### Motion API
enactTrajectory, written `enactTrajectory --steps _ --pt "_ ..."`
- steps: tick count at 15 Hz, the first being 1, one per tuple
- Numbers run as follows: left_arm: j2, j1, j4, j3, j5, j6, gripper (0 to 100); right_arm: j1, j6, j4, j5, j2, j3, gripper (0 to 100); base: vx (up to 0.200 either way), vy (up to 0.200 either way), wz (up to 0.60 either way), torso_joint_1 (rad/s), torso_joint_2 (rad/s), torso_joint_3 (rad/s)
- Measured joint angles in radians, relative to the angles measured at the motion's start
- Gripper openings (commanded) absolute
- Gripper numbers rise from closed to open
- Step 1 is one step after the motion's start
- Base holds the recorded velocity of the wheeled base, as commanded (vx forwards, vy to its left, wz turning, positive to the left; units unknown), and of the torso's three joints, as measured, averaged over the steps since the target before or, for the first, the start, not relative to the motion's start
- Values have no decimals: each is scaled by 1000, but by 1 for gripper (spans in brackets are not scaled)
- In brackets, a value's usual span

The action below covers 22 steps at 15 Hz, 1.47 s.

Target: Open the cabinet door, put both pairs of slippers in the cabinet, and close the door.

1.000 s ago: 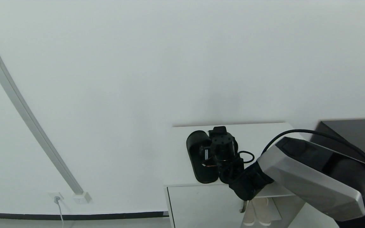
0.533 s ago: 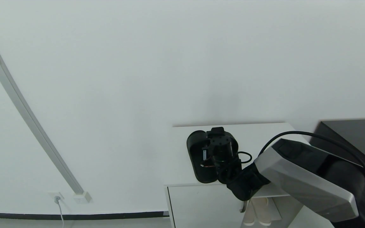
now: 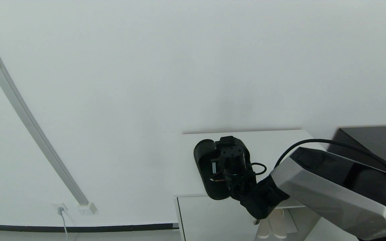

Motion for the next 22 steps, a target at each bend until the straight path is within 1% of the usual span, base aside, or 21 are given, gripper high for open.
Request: enactTrajectory --steps 2,4,7,9,10,12,17,22 --pt "0 0 0 0 -1 0 0 16 1 -21 7 -71 91 0 0 0 0 0 0 0" --pt "0 0 0 0 -2 -1 0 30 1 -83 69 -152 243 0 0 0 0 0 0 0" --pt "0 0 0 0 -3 1 0 34 1 -192 190 -280 486 0 0 0 0 0 0 0" --pt "0 0 0 0 -3 1 0 31 1 -214 246 -377 600 0 0 0 0 0 0 0" --pt "0 0 0 0 -3 1 0 31 0 -200 272 -426 639 0 0 0 0 0 0 0" --pt "0 0 0 0 -3 0 0 28 0 -94 301 -513 681 0 0 0 0 0 0 0" --pt "0 0 0 0 -3 -3 0 27 -2 -77 303 -572 703 0 0 0 0 0 0 0" --pt "0 0 0 0 -3 -3 0 25 -17 -77 301 -567 704 0 -200 0 0 3 0 1"
